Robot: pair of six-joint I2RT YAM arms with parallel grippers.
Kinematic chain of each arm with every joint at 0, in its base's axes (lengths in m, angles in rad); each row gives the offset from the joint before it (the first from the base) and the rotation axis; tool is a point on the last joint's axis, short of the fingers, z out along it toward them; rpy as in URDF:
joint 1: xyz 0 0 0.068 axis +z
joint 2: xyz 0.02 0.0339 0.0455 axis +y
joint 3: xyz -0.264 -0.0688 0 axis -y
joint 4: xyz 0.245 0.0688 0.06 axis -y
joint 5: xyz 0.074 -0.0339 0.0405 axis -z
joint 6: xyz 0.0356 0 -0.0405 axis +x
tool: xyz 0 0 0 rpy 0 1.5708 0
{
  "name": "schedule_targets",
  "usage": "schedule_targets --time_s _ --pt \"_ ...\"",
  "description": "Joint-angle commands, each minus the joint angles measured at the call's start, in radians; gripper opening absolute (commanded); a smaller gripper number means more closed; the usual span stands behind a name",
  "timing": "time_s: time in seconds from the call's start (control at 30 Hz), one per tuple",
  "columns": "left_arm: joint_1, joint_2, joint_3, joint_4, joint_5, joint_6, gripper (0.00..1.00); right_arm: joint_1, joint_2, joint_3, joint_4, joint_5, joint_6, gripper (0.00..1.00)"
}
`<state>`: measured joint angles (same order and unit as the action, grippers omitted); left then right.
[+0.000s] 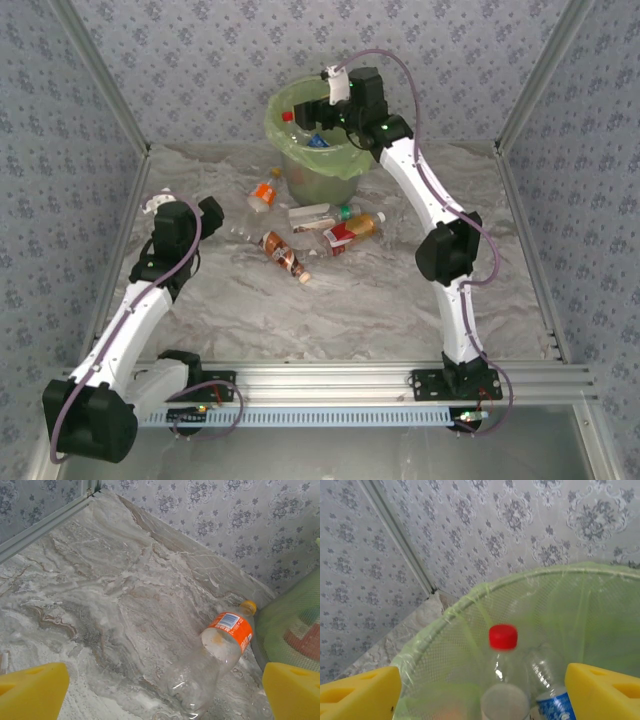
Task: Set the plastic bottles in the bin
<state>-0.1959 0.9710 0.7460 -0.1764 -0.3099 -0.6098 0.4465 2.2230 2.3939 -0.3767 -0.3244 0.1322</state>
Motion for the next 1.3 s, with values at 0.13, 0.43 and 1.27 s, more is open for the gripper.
schedule_targets --time_s 0.13,0.43,1.27 --pt "0.010 0.019 -0.012 0.051 0.022 0.042 0.99 -0.005 -0.202 -0.159 -0.003 0.028 -0.039 0.91" --pt "0.034 0.131 0.061 -0.012 0.133 0.078 0.99 -0.003 -0.469 -0.515 0.077 0.066 -0.027 0.99" --pt "0.059 0.490 0.369 -0.282 0.293 0.269 0.99 0.009 -0.986 -1.242 0.147 0.392 0.138 0.99"
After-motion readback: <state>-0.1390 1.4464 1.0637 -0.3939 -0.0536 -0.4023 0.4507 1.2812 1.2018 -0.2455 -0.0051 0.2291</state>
